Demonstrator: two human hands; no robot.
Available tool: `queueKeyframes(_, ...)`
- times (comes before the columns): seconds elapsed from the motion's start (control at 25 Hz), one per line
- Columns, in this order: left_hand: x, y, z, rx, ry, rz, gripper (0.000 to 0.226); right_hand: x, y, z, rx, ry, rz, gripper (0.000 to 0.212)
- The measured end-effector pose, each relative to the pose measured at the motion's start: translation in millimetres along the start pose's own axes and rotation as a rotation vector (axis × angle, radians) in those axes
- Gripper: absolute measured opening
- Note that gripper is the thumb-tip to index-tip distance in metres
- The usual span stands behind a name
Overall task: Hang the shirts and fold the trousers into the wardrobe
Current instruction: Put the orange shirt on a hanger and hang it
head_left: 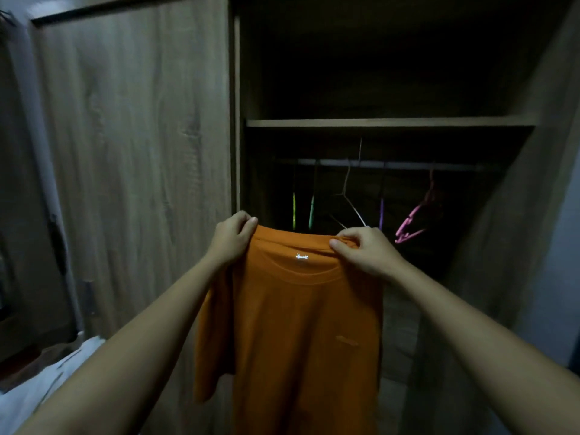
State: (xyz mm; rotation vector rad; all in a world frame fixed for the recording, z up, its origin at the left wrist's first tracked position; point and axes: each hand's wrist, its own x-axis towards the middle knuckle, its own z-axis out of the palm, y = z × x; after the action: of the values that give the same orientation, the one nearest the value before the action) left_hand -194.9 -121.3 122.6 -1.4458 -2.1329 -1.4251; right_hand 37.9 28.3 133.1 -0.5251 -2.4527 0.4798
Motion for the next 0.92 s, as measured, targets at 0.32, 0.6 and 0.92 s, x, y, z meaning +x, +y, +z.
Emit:
queueKeyframes(0.32, 95.7, -30.8, 54.6, -0.113, -0.151, -0.030, 0.034, 61.5, -2.1, 13.1, -0.064, 0.076, -0.082, 0.027)
queueKeyframes(0.6, 174.9, -40.0, 127.7, -0.195, -0.115, -0.316, 0.046, 53.1, 29.5, 40.9, -0.274, 0.034, 0.066, 0.026)
queueKeyframes(0.92, 224.1, -26.3, 152.1, -0.592, 0.008, -0.499, 0.014, 34.9, 52.3, 37.2, -0.290, -0.017, 0.224, 0.057)
